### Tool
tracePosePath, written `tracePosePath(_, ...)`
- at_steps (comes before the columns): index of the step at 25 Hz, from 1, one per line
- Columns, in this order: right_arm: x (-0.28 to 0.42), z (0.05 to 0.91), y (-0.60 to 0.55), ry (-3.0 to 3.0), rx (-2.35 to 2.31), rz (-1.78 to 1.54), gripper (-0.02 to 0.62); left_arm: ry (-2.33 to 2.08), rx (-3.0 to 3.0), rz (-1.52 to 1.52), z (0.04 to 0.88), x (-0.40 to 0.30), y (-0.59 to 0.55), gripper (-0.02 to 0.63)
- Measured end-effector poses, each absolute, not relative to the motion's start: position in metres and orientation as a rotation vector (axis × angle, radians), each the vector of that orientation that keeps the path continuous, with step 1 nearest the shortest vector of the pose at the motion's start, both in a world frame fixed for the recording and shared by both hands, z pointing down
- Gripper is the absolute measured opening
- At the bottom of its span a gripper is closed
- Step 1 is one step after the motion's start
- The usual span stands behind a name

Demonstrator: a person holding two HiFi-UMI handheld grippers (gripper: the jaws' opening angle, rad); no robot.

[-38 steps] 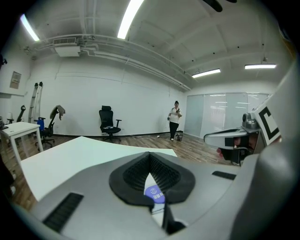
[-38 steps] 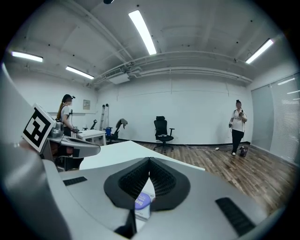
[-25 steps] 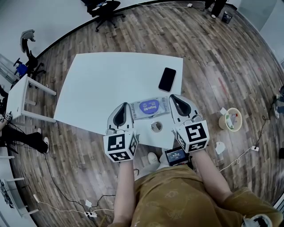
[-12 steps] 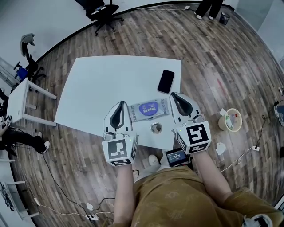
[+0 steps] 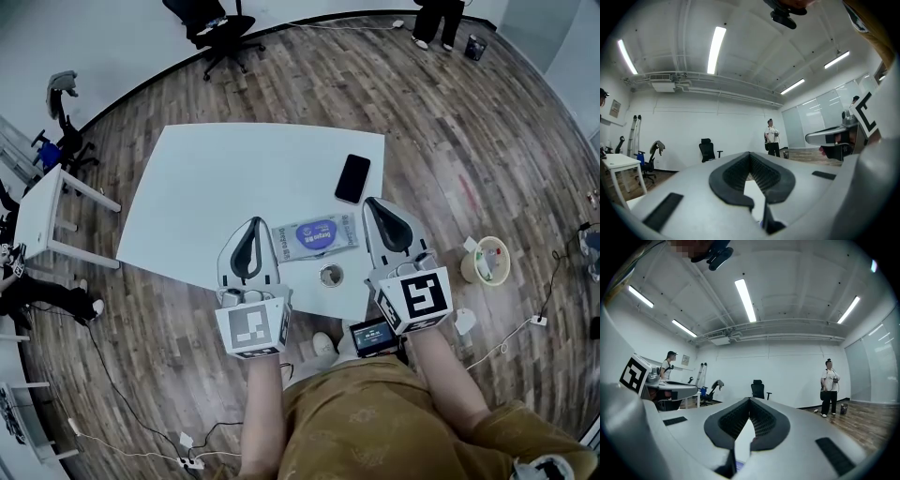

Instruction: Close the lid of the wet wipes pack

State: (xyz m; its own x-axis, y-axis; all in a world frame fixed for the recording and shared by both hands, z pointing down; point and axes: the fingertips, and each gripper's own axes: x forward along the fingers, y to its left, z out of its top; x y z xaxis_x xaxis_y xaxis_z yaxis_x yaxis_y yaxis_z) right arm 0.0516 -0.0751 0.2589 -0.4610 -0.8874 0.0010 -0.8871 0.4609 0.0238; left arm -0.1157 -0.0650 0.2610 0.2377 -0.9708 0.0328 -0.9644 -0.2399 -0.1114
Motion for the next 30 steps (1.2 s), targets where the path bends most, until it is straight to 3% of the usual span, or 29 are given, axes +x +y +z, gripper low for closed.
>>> tracePosePath(30, 0.044, 0.266, -0.064, -2.647, 1.611, -0.036, 0.008, 1.922, -2.402, -0.155, 0.267, -0.129, -0.053, -0.006)
